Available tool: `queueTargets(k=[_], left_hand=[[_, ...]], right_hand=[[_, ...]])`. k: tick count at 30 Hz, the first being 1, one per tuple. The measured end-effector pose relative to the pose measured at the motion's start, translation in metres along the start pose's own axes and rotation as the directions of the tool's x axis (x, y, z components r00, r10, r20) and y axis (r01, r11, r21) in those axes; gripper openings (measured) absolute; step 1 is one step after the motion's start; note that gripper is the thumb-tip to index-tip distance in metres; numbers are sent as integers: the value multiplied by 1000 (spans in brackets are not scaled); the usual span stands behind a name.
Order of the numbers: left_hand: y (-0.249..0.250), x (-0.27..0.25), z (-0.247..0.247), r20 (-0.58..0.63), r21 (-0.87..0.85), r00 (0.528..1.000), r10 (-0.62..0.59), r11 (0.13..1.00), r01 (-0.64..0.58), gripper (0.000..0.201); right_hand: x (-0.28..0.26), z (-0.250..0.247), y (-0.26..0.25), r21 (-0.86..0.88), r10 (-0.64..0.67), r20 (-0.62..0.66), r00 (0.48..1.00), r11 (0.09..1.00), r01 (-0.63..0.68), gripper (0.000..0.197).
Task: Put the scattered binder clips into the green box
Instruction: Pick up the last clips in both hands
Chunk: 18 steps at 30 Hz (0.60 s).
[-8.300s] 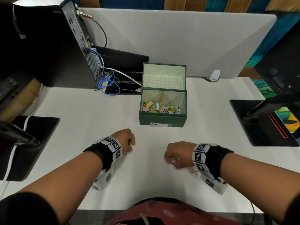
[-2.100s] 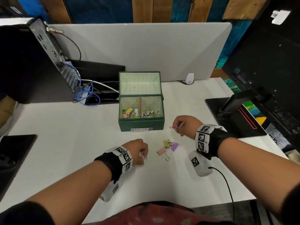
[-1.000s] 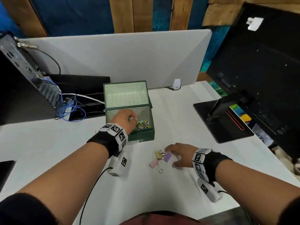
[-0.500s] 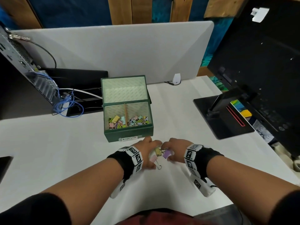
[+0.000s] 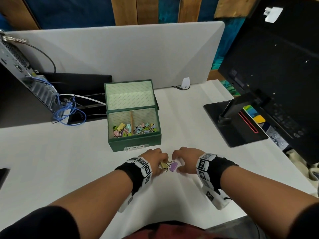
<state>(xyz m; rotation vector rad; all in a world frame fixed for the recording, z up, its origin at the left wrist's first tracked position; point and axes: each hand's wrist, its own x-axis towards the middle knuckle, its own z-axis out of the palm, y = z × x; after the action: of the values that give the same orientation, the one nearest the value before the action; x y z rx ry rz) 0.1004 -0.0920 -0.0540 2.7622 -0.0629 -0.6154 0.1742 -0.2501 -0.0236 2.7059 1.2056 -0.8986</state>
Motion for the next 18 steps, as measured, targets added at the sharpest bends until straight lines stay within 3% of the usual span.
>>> queueTargets(k=[4, 6, 9, 13, 18], left_hand=[[-2, -2, 3, -30, 11, 999, 14, 1000, -14, 31], [-2, -3, 5, -40, 17, 999, 36, 999, -35, 26], [-4, -4, 5, -49, 32, 998, 43, 999, -41, 23], [-11, -7, 2, -58, 32, 998, 35, 999, -33, 25], [-20, -12, 0, -37, 56, 998, 48, 997, -45, 18]], right_hand=[[5, 2, -9, -23, 35, 34, 999, 999, -34, 64], [9, 3, -14, -68, 33, 49, 998, 997, -30, 64], [13, 4, -19, -101, 20, 51, 998, 995, -15, 49], [15, 2, -17, -4, 40, 25, 999, 999, -39, 24], [20, -5, -3, 154, 140, -16, 990, 979, -136, 18]])
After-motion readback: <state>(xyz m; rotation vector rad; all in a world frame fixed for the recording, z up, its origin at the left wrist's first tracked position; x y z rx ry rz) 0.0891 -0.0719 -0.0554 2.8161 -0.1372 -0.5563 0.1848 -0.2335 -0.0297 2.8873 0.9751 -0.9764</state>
